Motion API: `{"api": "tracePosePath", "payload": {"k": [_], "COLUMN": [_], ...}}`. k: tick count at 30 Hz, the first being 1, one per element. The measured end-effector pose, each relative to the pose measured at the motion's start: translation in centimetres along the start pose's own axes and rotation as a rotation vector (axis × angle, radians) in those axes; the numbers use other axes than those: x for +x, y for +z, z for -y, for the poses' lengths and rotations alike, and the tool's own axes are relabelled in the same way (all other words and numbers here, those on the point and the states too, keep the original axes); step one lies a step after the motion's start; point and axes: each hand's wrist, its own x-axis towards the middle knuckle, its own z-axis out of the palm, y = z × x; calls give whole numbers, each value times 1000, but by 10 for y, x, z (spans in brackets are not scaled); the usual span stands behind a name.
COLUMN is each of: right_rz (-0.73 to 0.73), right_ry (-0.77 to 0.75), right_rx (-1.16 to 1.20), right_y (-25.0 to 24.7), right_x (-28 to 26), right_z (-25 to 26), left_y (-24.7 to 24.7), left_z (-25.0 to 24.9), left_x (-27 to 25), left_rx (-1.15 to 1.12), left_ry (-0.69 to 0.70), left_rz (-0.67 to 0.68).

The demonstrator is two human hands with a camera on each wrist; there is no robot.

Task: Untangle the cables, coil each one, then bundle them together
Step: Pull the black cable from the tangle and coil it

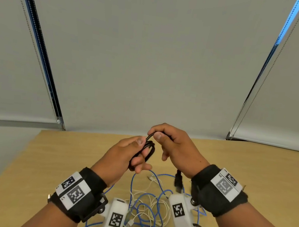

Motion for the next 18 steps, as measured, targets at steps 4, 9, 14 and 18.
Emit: {"api": "tracePosePath", "payload": {"k": [4, 9, 14, 18], "right_rz": [10, -40, -94, -95], "right_ry": [11, 30, 54, 43], "right_rx": [92, 156, 171, 122], "right_y": [7, 16, 23, 17], "right_x": [0, 1, 1, -2], "right_z": [-1, 1, -3, -9], "left_y": [5, 8, 5, -1], "left_z": [-2, 4, 13, 14], "left_x": [-1, 1, 1, 0], "left_rx": [-226, -216, -114, -116], "left_ry": [-8, 42, 78, -5], "left_rz": [0, -100, -133, -75]}}
